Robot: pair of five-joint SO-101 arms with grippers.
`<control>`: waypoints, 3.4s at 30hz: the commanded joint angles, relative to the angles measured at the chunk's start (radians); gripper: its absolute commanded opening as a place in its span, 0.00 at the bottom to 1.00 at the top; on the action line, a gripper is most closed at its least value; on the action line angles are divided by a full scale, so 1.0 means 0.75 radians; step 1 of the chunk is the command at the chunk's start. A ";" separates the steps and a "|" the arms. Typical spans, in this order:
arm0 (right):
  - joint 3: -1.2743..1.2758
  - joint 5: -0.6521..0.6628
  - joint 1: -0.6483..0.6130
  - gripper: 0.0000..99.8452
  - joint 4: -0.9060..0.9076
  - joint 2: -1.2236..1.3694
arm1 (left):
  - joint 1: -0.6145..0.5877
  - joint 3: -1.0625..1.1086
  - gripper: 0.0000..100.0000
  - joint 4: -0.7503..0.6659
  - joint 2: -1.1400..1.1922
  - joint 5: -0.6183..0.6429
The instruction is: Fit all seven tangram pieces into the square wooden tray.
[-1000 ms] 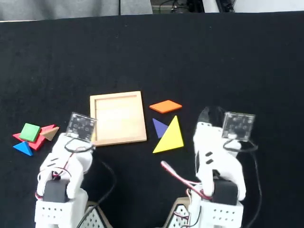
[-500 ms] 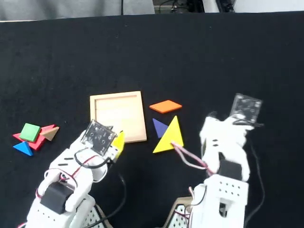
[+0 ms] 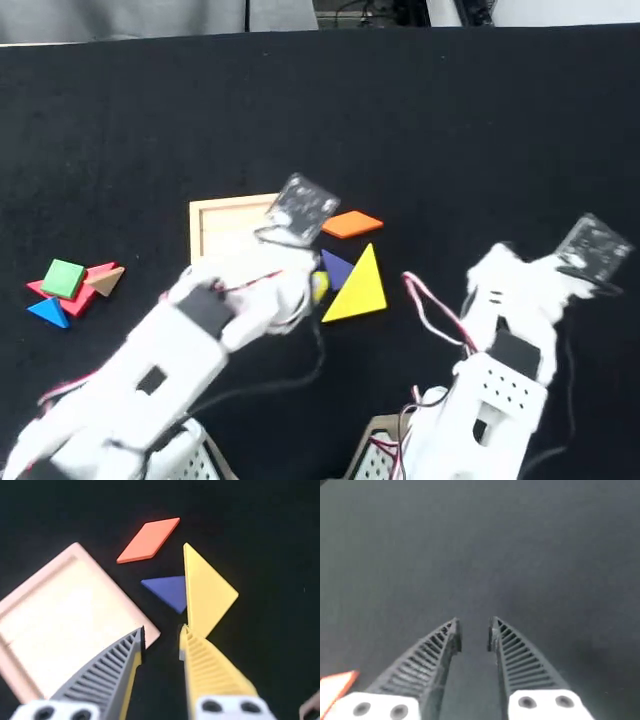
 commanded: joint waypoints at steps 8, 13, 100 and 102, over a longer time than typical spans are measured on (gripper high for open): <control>-0.103 -0.098 0.239 0.10 -0.100 0.019 | 0.189 -0.410 0.21 -0.123 0.667 0.243; -0.107 -0.092 0.254 0.10 -0.098 0.019 | 0.177 -0.447 0.21 -0.254 0.855 0.258; -0.107 0.096 0.076 0.11 -0.088 0.019 | 0.216 -0.805 0.36 -0.117 1.246 0.534; -0.107 0.096 0.076 0.11 -0.088 0.019 | 0.195 -0.815 0.35 -0.135 1.299 0.534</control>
